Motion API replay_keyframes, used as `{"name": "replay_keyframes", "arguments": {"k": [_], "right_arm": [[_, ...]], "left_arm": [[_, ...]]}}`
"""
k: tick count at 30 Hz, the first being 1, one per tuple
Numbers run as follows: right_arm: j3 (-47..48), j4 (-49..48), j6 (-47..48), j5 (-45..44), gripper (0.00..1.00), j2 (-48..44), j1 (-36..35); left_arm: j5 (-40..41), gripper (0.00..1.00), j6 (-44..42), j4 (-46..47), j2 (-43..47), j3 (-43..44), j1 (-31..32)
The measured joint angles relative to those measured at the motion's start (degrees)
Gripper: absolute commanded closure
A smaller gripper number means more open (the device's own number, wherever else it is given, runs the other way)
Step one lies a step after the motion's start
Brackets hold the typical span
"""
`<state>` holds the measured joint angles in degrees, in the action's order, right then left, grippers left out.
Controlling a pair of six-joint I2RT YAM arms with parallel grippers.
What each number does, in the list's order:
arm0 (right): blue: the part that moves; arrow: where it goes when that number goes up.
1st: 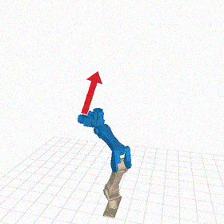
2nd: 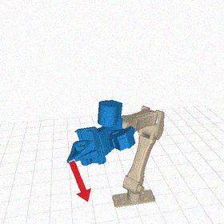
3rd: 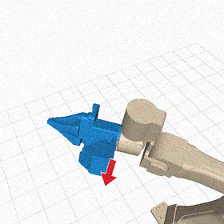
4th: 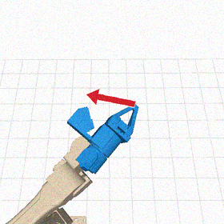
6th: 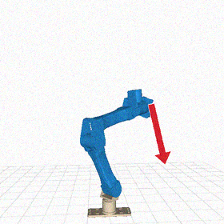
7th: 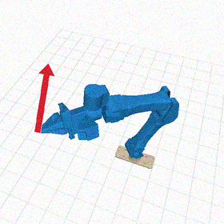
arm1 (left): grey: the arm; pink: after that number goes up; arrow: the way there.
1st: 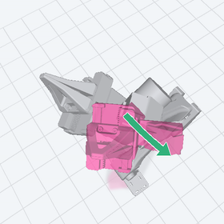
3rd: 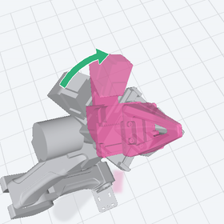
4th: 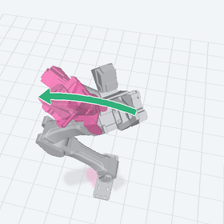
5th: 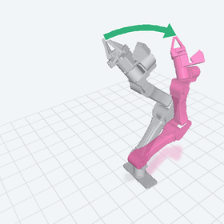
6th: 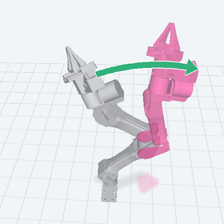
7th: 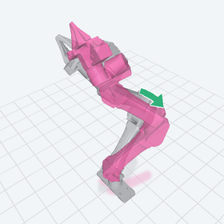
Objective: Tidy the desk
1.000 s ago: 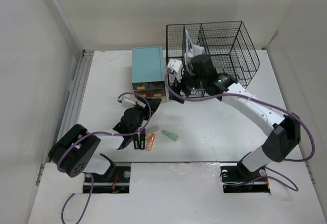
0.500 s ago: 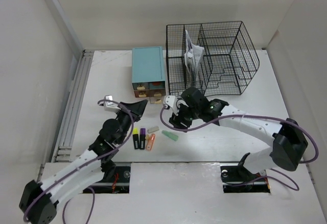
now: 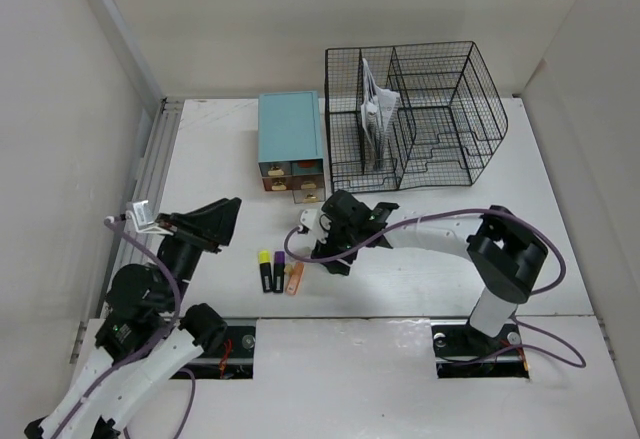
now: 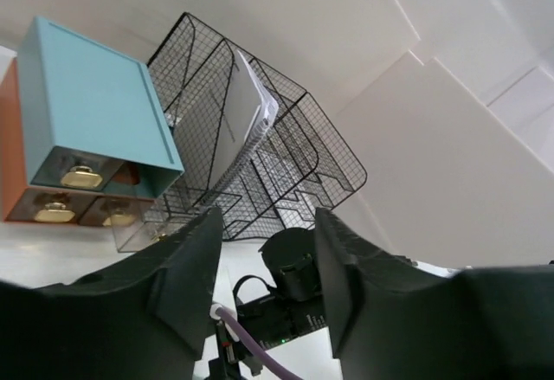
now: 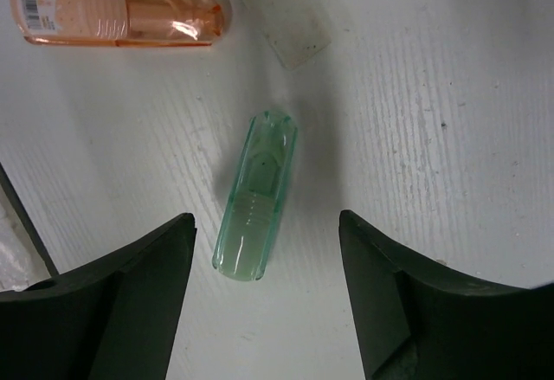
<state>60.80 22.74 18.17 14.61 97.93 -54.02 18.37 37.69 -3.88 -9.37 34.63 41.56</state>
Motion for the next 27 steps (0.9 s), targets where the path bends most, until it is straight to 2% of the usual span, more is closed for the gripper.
{"name": "replay_keyframes", "arguments": {"k": [3, 11, 14, 15, 16, 18, 19, 20, 23, 27], "right_arm": [[1.0, -0.1, -0.5, -1.2, 0.27, 1.0, -0.6], [3.7, 0.0, -1.7, -4.2, 0.28, 5.6, -2.8], [4.7, 0.2, -2.5, -6.2, 0.35, 6.2, -3.7], [4.9, 0.2, -2.7, -6.9, 0.4, 6.5, -3.9], [5.1, 0.3, -2.7, -7.7, 0.56, 6.8, -4.2], [5.7, 0.5, -3.3, -8.5, 0.7, 7.4, -4.7], [6.1, 0.5, -3.6, -8.8, 0.81, 7.6, -4.9], [6.3, 0.6, -3.7, -9.2, 0.87, 7.7, -5.1], [6.7, 0.9, -4.0, -10.0, 1.0, 7.9, -5.3], [7.8, 3.1, -3.3, -10.5, 1.0, 8.1, -5.4]], "left_arm": [[0.7, 0.52, -2.6, -5.1, 0.2, 3.9, 0.0], [3.1, 0.49, -5.2, -14.2, 5.6, 4.2, 0.0], [4.0, 0.49, -5.5, -15.1, 7.4, 4.2, 0.0], [4.3, 0.49, -5.6, -15.4, 7.6, 4.2, 0.0], [4.4, 0.49, -5.7, -15.6, 7.6, 4.2, 0.0], [4.7, 0.49, -5.9, -16.4, 7.6, 4.2, 0.0], [4.8, 0.49, -6.0, -16.7, 7.6, 4.2, 0.0], [4.9, 0.49, -6.0, -16.8, 7.6, 4.2, 0.0], [5.1, 0.49, -6.2, -17.1, 7.6, 4.2, 0.0], [5.7, 0.48, -6.3, -17.2, 7.7, 4.2, 0.0]]}}
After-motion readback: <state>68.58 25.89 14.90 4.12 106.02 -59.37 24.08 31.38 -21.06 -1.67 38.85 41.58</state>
